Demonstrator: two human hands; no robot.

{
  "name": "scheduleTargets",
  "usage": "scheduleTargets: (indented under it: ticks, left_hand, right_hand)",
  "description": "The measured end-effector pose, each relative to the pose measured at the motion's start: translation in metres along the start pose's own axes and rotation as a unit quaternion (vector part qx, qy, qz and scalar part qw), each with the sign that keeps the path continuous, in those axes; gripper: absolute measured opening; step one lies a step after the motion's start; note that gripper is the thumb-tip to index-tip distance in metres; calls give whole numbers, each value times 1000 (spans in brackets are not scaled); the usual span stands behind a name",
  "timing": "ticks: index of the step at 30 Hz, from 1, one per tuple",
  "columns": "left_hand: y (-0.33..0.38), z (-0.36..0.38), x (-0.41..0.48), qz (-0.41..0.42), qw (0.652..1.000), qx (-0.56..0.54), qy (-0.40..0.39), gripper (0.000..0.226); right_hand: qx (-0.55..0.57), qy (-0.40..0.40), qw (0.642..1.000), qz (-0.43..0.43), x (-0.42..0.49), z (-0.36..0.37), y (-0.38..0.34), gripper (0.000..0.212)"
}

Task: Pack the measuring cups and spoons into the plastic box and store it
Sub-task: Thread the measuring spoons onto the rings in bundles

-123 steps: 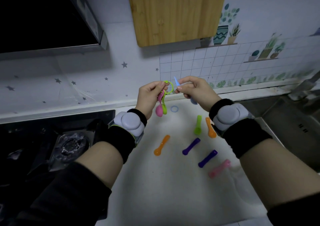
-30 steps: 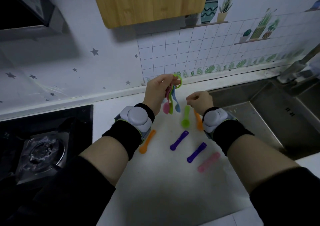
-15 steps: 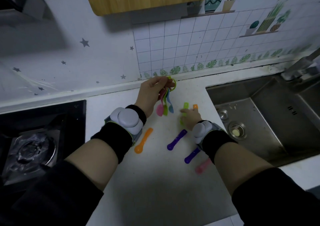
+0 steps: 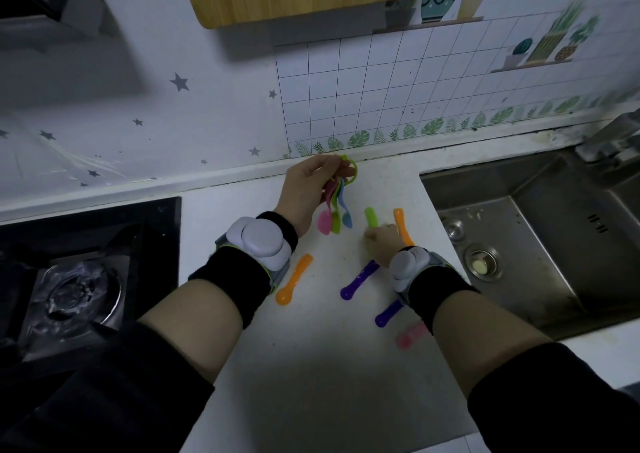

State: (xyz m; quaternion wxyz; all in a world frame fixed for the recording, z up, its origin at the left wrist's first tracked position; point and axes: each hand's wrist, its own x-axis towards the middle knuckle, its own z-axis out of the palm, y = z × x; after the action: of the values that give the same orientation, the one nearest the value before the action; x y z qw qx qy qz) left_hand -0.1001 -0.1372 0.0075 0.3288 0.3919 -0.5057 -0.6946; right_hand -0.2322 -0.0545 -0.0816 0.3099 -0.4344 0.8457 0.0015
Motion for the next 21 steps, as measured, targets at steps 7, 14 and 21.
scheduleTargets:
  ticks: [7, 14, 21]
  left_hand:
    - [3, -1, -8, 4, 1000, -5, 6, 20]
    - [14, -6, -20, 21, 1000, -9, 17, 21]
    - [29, -15, -34, 49, 998, -10, 26, 20]
  right_hand:
    - [107, -2, 994, -20, -5, 0, 2, 32]
    - [300, 135, 943, -50, -15, -31, -16, 12]
    - [528, 82, 838, -111, -48, -66, -48, 33]
